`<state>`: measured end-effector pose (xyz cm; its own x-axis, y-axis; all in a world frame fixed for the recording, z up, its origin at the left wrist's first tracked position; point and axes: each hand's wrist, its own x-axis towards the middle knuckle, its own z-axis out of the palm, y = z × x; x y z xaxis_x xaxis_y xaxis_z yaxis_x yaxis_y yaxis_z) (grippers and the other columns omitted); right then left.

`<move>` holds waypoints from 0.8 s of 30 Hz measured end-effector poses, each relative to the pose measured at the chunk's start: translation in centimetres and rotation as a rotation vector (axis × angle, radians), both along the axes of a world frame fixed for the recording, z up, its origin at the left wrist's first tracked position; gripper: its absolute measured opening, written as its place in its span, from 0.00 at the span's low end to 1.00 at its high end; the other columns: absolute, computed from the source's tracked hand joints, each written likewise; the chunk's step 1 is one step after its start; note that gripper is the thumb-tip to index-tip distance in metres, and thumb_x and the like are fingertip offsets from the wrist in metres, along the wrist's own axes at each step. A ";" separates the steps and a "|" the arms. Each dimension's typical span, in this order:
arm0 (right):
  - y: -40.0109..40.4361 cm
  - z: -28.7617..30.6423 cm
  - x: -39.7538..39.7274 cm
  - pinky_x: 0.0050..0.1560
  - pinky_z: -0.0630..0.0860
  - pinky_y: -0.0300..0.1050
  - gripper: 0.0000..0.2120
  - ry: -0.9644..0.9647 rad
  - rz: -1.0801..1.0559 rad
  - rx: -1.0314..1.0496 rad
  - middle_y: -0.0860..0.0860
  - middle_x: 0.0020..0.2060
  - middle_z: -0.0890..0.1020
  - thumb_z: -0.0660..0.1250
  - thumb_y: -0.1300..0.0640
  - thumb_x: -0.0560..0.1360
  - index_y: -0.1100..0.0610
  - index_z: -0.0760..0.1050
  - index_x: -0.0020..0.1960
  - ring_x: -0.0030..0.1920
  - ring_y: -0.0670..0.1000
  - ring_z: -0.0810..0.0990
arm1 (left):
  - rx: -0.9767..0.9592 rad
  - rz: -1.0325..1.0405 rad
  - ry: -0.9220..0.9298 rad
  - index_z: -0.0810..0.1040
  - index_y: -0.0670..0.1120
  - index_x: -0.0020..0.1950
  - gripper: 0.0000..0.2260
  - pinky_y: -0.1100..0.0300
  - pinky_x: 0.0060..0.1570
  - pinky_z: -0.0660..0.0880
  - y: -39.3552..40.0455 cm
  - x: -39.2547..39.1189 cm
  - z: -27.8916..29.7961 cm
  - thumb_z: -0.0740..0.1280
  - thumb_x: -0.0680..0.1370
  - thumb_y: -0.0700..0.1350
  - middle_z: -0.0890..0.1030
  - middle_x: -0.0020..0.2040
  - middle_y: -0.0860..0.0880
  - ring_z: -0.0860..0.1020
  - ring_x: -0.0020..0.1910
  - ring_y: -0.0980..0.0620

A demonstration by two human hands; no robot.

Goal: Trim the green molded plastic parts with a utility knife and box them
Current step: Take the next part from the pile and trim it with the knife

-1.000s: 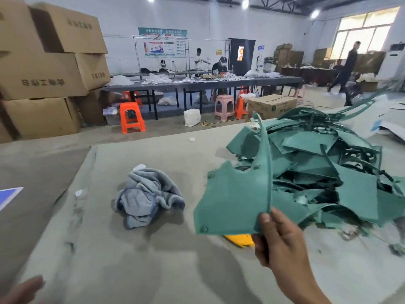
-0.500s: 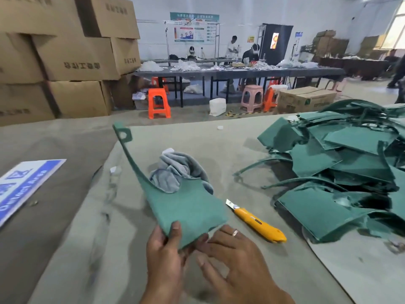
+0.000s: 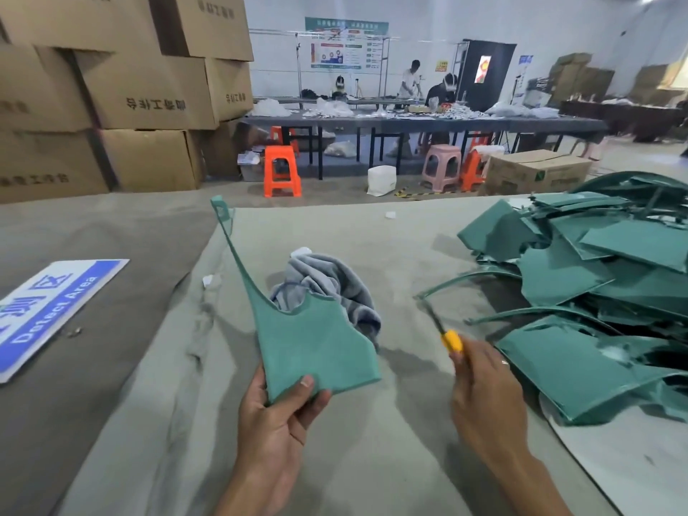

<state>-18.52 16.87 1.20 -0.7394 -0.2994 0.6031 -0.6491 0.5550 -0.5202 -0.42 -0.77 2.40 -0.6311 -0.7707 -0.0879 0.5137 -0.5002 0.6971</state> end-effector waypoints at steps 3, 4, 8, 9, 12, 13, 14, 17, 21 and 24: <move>-1.3 3.2 1.8 0.33 0.74 0.51 0.18 -0.546 0.400 -0.553 0.49 0.37 0.78 0.62 0.36 0.80 0.50 0.79 0.52 0.32 0.53 0.76 | -0.041 -0.030 -0.039 0.82 0.44 0.54 0.17 0.62 0.29 0.80 0.0 0.0 0.1 0.72 0.67 0.32 0.85 0.45 0.46 0.83 0.37 0.53; -1.9 3.9 2.2 0.30 0.72 0.49 0.22 -0.744 0.524 -0.628 0.51 0.36 0.76 0.67 0.32 0.76 0.51 0.79 0.50 0.31 0.52 0.73 | -0.057 -0.039 -0.055 0.82 0.44 0.54 0.17 0.62 0.27 0.78 0.1 0.0 0.2 0.73 0.67 0.32 0.85 0.45 0.46 0.83 0.35 0.53; -4.9 3.9 3.5 0.29 0.71 0.47 0.24 -0.842 0.682 -0.423 0.56 0.31 0.74 0.80 0.39 0.68 0.59 0.77 0.42 0.29 0.53 0.73 | -0.099 -0.063 -0.109 0.82 0.42 0.58 0.22 0.63 0.22 0.74 0.7 0.2 0.6 0.77 0.65 0.34 0.85 0.47 0.43 0.81 0.35 0.52; -5.4 3.5 3.8 0.31 0.73 0.48 0.22 -0.865 0.681 -0.447 0.57 0.33 0.77 0.81 0.45 0.68 0.62 0.78 0.42 0.31 0.55 0.76 | -0.101 -0.070 -0.109 0.83 0.43 0.57 0.21 0.63 0.22 0.74 0.8 0.2 0.7 0.77 0.65 0.35 0.85 0.47 0.42 0.82 0.35 0.52; -6.2 2.2 4.3 0.37 0.82 0.47 0.10 -0.956 0.655 -0.674 0.61 0.41 0.87 0.80 0.56 0.68 0.61 0.84 0.43 0.40 0.58 0.87 | -0.039 -0.112 -0.050 0.87 0.43 0.51 0.17 0.61 0.29 0.80 0.6 0.1 0.6 0.78 0.64 0.32 0.86 0.50 0.41 0.85 0.40 0.49; -6.3 1.9 4.5 0.38 0.83 0.47 0.09 -0.972 0.623 -0.741 0.62 0.43 0.88 0.80 0.56 0.68 0.59 0.85 0.43 0.42 0.59 0.88 | -0.001 -0.141 -0.013 0.87 0.42 0.50 0.15 0.59 0.33 0.82 0.8 0.0 0.8 0.76 0.65 0.32 0.86 0.51 0.39 0.86 0.42 0.47; -6.5 1.7 4.8 0.40 0.84 0.48 0.08 -0.980 0.603 -0.779 0.62 0.45 0.88 0.79 0.55 0.69 0.58 0.86 0.45 0.45 0.60 0.89 | 0.023 -0.174 0.011 0.87 0.40 0.50 0.14 0.57 0.36 0.83 1.2 -0.2 1.0 0.76 0.65 0.32 0.86 0.51 0.38 0.86 0.43 0.46; -6.8 1.2 5.3 0.42 0.84 0.48 0.09 -0.918 0.664 -0.717 0.61 0.46 0.88 0.79 0.54 0.72 0.58 0.86 0.48 0.46 0.59 0.89 | -0.021 -0.184 -0.089 0.87 0.42 0.52 0.15 0.56 0.34 0.81 2.2 -0.6 1.2 0.77 0.66 0.36 0.85 0.52 0.38 0.85 0.42 0.45; -6.0 1.5 5.2 0.32 0.82 0.53 0.15 -0.863 0.713 -0.624 0.57 0.37 0.86 0.79 0.44 0.71 0.55 0.86 0.50 0.35 0.56 0.85 | -0.016 -0.167 -0.112 0.83 0.43 0.62 0.23 0.52 0.40 0.83 2.2 -0.8 0.9 0.76 0.67 0.40 0.84 0.59 0.40 0.85 0.54 0.41; -5.0 1.9 4.3 0.26 0.73 0.46 0.25 -0.896 0.708 -0.646 0.53 0.31 0.76 0.76 0.31 0.69 0.52 0.82 0.50 0.26 0.53 0.73 | 0.115 -0.160 -0.016 0.83 0.43 0.62 0.23 0.52 0.44 0.83 1.8 -0.7 1.2 0.78 0.68 0.35 0.84 0.61 0.40 0.85 0.56 0.42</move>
<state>-14.25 11.87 3.05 -0.7586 -0.6297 0.1671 0.0128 -0.2709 -0.9625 -1.07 1.02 3.60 -0.7428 -0.6446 -0.1809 0.4102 -0.6518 0.6379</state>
